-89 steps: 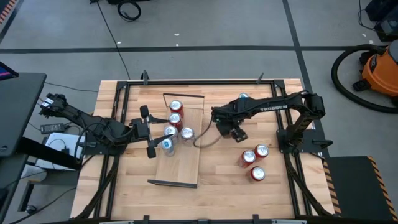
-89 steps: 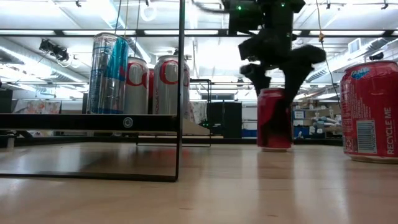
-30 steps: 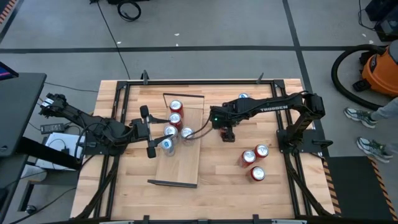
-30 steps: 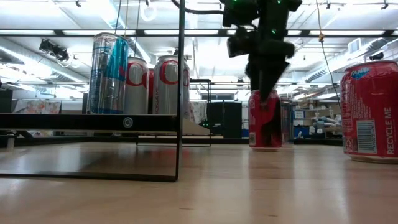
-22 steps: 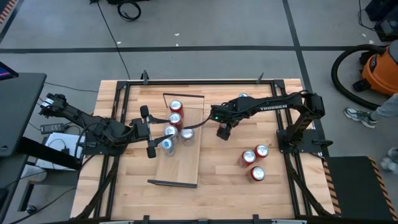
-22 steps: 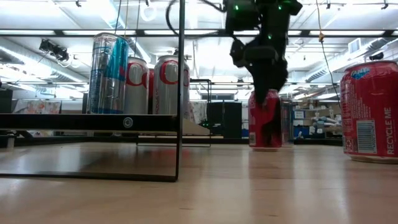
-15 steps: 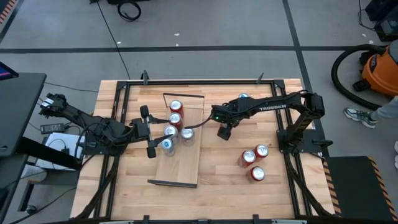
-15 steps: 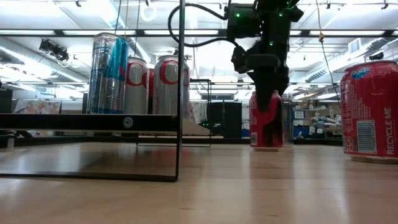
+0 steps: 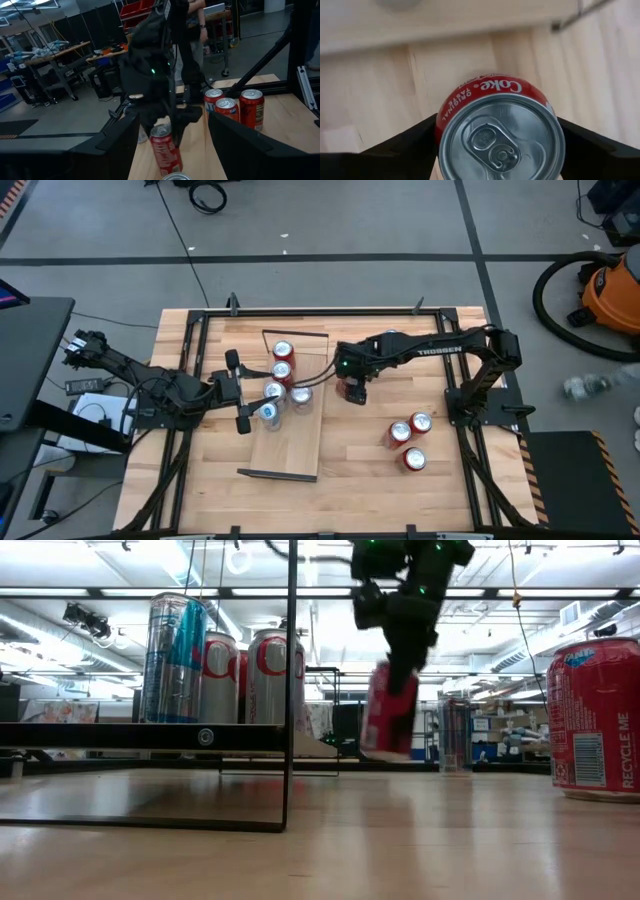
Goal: Place canned beverage on shelf
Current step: Put the red white soda can on the shelf aligned with the red white soda can
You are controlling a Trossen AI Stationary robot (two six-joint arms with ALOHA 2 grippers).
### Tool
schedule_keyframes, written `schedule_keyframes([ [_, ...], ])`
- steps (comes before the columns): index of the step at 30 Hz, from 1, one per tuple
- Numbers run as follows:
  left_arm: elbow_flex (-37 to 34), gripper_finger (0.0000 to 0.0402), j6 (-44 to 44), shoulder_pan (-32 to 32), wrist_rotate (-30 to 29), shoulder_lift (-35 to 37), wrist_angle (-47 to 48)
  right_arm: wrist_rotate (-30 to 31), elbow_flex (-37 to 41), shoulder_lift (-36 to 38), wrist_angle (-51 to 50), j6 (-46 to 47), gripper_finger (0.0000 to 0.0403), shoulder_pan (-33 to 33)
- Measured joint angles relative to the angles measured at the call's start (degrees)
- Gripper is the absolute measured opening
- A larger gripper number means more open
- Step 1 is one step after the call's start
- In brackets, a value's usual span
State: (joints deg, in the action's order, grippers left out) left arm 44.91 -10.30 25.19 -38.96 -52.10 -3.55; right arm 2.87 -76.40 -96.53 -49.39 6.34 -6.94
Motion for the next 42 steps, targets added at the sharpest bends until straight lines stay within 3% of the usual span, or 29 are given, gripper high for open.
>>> schedule_keyframes([
  [8, 0.00, 0.0249, -0.20, -1.11, 0.00, 0.00, -0.09, 0.02, -6.07, 0.04, -0.64, -2.82, 0.0319, 0.00],
  [17, 0.00, 0.0249, 0.22, -1.92, 0.02, 0.00, -0.08, 0.03, -10.26, 0.03, 0.41, -4.87, 0.0325, 0.23],
  [22, 0.00, 0.0249, 0.15, -1.97, 0.02, -0.02, -1.15, -0.47, -15.07, -4.83, 0.16, -6.51, 0.0325, 0.73],
  [31, 0.00, 0.0249, 0.20, -0.87, 0.05, -0.02, -0.94, -1.47, -30.72, -17.20, -8.52, -12.15, 0.0326, 0.78],
  [42, 0.00, 0.0249, 0.19, 1.51, 0.04, -0.02, -1.78, -4.19, -34.32, -21.54, -9.26, -17.09, 0.0326, 0.24],
])
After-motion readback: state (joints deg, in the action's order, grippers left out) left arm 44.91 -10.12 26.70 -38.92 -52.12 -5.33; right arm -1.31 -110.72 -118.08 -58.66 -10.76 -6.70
